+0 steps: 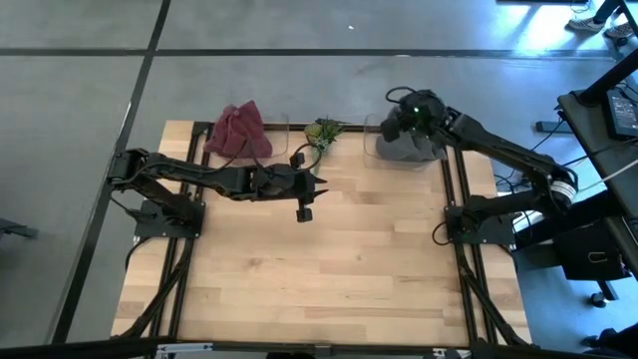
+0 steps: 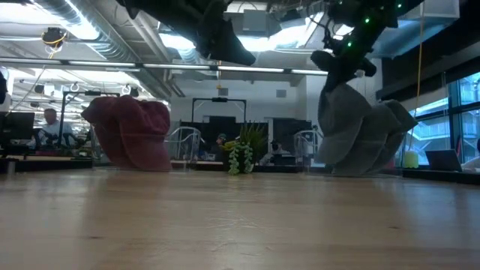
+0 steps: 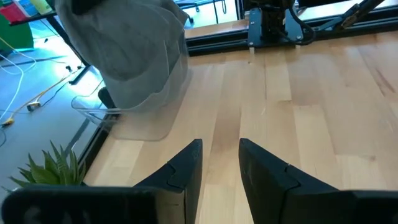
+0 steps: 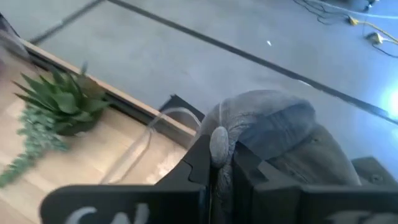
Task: Pick & Place hat
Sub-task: Put the gray cap into the right transparent bin
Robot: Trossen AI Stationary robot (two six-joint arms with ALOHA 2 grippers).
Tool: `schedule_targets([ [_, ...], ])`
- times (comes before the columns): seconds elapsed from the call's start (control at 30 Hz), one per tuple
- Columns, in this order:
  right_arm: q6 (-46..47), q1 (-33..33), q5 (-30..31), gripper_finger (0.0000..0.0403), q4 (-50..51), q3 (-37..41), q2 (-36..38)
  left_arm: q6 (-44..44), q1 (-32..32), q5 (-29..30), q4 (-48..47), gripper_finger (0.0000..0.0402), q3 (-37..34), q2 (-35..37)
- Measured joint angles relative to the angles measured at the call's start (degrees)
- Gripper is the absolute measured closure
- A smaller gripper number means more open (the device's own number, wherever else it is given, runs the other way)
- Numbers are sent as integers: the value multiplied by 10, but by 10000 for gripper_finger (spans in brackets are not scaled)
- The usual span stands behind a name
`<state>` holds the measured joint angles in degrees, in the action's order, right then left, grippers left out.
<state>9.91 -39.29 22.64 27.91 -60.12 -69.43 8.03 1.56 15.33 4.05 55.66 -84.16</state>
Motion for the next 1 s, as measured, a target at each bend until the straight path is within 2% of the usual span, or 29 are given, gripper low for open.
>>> schedule_targets([
  [0.17, 5, -5, 5, 374, 26, 0, -15, -8, 0, 0, -5, 298, 0, 0],
  [0.33, 1, -8, 49, 375, 58, 0, -17, -15, 0, 0, -23, 299, 0, 0],
  [0.43, -8, -7, 48, 359, 75, 0, -17, -19, 0, 0, -30, 301, 0, 0],
  [0.63, -28, -7, 48, 310, 84, 0, -15, -29, 0, 0, -31, 300, 0, 0],
  [0.77, -31, -9, 53, 257, 94, 0, -1, -31, 7, 27, -52, 298, 0, 0],
  [0.87, -42, -9, 99, 214, 128, 0, 12, -47, 15, 51, -72, 297, 0, 0],
  [1.0, -42, -9, 159, 172, 166, 0, 33, -54, 23, 55, -83, 297, 0, 0],
])
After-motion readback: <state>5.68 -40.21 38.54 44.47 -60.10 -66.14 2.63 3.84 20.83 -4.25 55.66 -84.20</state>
